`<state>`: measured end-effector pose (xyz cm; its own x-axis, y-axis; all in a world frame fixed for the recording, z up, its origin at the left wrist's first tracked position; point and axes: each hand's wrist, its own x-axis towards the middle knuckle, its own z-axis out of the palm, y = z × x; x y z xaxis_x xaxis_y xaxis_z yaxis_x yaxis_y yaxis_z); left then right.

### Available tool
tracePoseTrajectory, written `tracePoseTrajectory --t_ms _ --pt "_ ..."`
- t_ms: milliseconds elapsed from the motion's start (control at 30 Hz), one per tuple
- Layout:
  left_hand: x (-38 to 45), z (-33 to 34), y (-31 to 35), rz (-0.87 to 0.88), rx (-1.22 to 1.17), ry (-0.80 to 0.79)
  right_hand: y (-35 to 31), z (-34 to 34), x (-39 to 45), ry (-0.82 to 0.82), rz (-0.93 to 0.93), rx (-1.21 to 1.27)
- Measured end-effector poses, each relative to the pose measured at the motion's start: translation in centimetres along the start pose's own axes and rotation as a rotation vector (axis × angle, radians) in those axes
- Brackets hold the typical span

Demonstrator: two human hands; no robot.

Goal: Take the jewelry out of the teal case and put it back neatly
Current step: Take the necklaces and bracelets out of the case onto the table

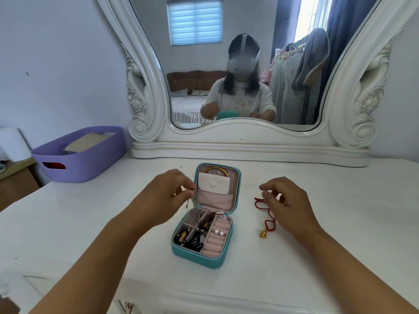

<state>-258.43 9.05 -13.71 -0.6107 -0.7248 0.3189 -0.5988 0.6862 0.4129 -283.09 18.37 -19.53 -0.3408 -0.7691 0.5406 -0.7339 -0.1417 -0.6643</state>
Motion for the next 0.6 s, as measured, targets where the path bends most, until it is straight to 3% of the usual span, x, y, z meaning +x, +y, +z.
tracePoseTrajectory --t_ms 167,400,600 --pt "0.3 -0.7 1.7 -0.049 -0.286 0.098 -3.9 0.1 -0.3 0.025 0.011 0.239" --pt "1.2 -1.1 4.8 0.021 -0.62 0.154 -9.1 1.0 0.4 -0.236 0.142 0.804" --pt "2.1 -1.6 7.3 0.135 -0.783 0.192 -9.3 0.9 1.4 -0.325 0.217 1.052"
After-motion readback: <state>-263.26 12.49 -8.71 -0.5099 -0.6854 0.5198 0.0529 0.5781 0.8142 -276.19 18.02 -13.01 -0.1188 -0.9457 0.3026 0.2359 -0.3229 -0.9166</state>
